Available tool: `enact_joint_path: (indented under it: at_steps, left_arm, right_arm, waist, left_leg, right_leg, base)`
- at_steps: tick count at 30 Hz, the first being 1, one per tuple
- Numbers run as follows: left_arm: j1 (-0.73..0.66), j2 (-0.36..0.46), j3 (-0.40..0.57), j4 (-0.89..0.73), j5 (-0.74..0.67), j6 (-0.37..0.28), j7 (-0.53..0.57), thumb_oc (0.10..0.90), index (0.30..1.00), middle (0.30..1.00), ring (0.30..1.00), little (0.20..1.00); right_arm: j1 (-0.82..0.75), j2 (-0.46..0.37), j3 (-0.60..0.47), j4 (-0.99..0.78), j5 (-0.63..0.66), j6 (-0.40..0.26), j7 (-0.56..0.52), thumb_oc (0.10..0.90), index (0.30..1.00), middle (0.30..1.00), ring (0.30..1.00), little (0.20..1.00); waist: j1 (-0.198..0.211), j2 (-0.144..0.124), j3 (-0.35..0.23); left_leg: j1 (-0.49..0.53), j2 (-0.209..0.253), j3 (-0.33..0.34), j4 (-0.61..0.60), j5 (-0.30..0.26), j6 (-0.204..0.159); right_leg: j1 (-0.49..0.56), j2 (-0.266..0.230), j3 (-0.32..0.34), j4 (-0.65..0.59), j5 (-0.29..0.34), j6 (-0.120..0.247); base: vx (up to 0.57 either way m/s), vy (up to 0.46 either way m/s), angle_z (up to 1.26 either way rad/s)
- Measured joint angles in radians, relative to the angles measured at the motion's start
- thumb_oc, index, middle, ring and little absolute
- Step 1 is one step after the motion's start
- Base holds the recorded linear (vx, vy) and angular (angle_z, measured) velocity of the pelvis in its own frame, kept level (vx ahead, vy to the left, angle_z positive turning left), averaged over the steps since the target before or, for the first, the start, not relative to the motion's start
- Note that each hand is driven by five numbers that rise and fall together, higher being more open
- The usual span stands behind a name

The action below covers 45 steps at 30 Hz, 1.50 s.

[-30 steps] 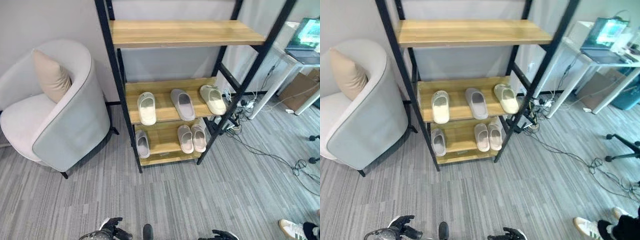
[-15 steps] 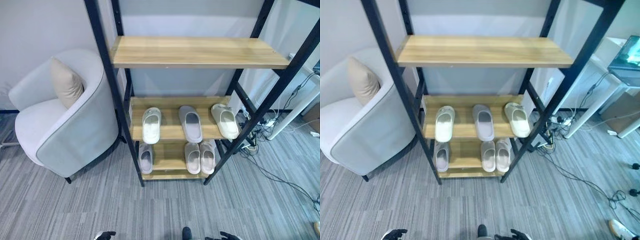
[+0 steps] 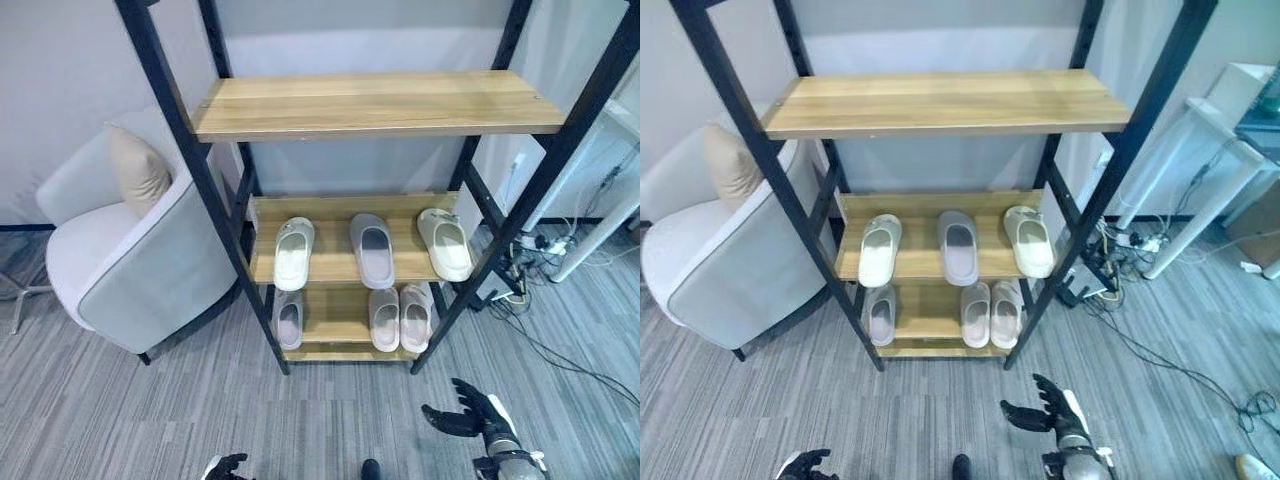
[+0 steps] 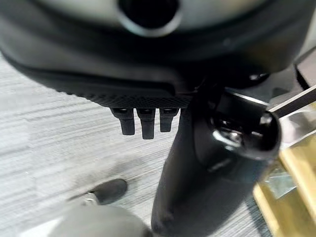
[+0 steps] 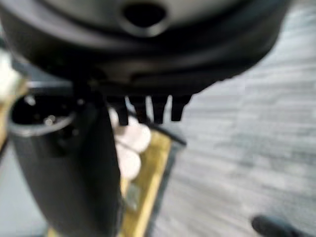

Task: Arrange the slippers neatly on the shoe rack.

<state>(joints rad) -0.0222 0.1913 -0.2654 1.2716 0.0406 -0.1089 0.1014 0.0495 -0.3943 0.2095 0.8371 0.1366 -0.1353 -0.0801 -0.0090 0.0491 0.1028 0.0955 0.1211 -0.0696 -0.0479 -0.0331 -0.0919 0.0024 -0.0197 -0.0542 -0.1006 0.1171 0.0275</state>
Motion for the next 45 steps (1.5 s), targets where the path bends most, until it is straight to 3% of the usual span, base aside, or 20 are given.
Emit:
enact_joint_path:
  at_steps: [7, 13, 15, 18, 21, 28, 31, 41, 45]
  left_arm:
    - [0.012, -0.01, -0.007, -0.001, 0.003, -0.006, 0.002, 0.8, 0.9, 0.9, 0.9, 0.9]
    - [0.014, -0.009, -0.007, -0.014, 0.036, -0.006, -0.003, 0.8, 0.9, 0.9, 0.9, 0.9]
    - [0.016, -0.006, -0.007, -0.022, 0.044, -0.006, -0.005, 0.8, 0.9, 0.9, 0.9, 0.9]
    - [0.021, -0.003, -0.006, -0.027, 0.061, -0.007, -0.008, 0.8, 0.9, 0.9, 0.9, 0.9]
    - [0.019, 0.002, -0.005, -0.025, 0.08, -0.013, -0.012, 0.8, 0.9, 0.9, 0.9, 0.9]
    - [0.021, 0.008, -0.005, -0.027, 0.088, -0.017, -0.025, 0.8, 0.9, 0.9, 0.9, 0.9]
    - [0.022, 0.01, -0.005, -0.025, 0.09, -0.027, -0.025, 0.8, 0.9, 0.9, 0.9, 0.9]
    - [0.015, 0.007, -0.009, -0.026, 0.081, -0.05, -0.026, 0.8, 0.9, 0.9, 0.9, 0.9]
    - [0.01, 0.002, -0.008, -0.033, 0.052, -0.064, -0.025, 0.8, 0.9, 0.9, 0.9, 0.9]
  right_arm:
    - [-0.007, 0.017, 0.136, -0.059, 0.102, 0.022, 0.078, 0.8, 0.9, 0.9, 0.9, 0.9]
    - [-0.024, -0.053, 0.229, -0.487, 0.303, 0.031, 0.219, 0.8, 0.9, 0.9, 0.9, 0.9]
    - [-0.065, -0.122, 0.25, -0.662, 0.345, 0.048, 0.258, 0.8, 0.9, 0.9, 0.9, 0.9]
    - [-0.106, -0.201, 0.228, -0.823, 0.346, 0.016, 0.288, 0.8, 0.9, 0.9, 0.9, 0.9]
    - [-0.107, -0.254, 0.133, -0.924, 0.298, -0.009, 0.284, 0.8, 0.9, 0.9, 0.9, 0.9]
    - [-0.108, -0.267, -0.022, -0.864, 0.042, -0.032, 0.118, 0.8, 0.9, 0.9, 0.9, 0.9]
    - [-0.144, -0.269, -0.08, -0.693, -0.006, -0.05, 0.017, 0.8, 0.9, 0.9, 0.9, 0.9]
    - [-0.29, -0.274, -0.093, -0.39, 0.073, -0.058, -0.09, 0.8, 0.9, 0.9, 0.9, 0.9]
    - [-0.405, -0.275, -0.088, -0.273, 0.145, -0.064, -0.123, 0.8, 0.9, 0.9, 0.9, 0.9]
  waist:
    - [-0.005, 0.011, -0.007]
    - [-0.002, 0.004, -0.01]
    - [0.001, 0.001, -0.009]
    - [0.005, -0.006, -0.014]
    - [0.014, -0.017, -0.021]
    - [0.021, -0.024, -0.026]
    - [0.024, -0.025, -0.026]
    - [0.044, -0.015, -0.023]
    - [0.058, -0.001, 0.006]
  left_leg:
    - [0.01, -0.009, -0.006, -0.033, 0.03, 0.0]
    - [0.029, -0.02, -0.005, -0.041, 0.034, 0.002]
    - [0.03, -0.022, -0.005, -0.042, 0.034, 0.002]
    - [0.037, -0.023, -0.005, -0.042, 0.033, 0.002]
    - [0.034, -0.023, -0.003, -0.042, 0.033, 0.002]
    - [0.023, -0.028, -0.002, -0.042, 0.034, 0.003]
    - [0.006, -0.03, -0.007, -0.042, 0.034, 0.004]
    - [-0.037, -0.032, -0.026, -0.041, 0.039, 0.004]
    - [-0.058, -0.033, -0.036, -0.041, 0.044, 0.002]
  right_leg:
    - [0.002, -0.014, -0.025, 0.0, 0.003, 0.012]
    - [0.019, -0.022, -0.026, 0.0, 0.005, 0.016]
    - [0.02, -0.024, -0.024, 0.0, 0.002, 0.02]
    - [0.024, -0.025, -0.024, 0.0, 0.004, 0.019]
    - [0.023, -0.026, -0.023, 0.0, -0.001, 0.026]
    - [0.012, -0.028, -0.022, 0.0, 0.001, 0.027]
    - [-0.005, -0.031, -0.025, 0.0, 0.0, 0.029]
    - [-0.044, -0.035, -0.046, 0.0, 0.006, 0.024]
    - [-0.056, -0.037, -0.055, 0.0, 0.007, 0.024]
  base:
    - [0.0, 0.017, 0.08]
    - [0.01, 0.008, 0.01]
    - [0.05, 0.028, 0.01]
    - [0.06, 0.032, 0.0]
    - [0.05, 0.024, -0.01]
    - [0.03, 0.014, -0.01]
    - [0.04, 0.005, 0.04]
    - [0.0, 0.002, 0.06]
    - [-0.04, 0.004, 0.07]
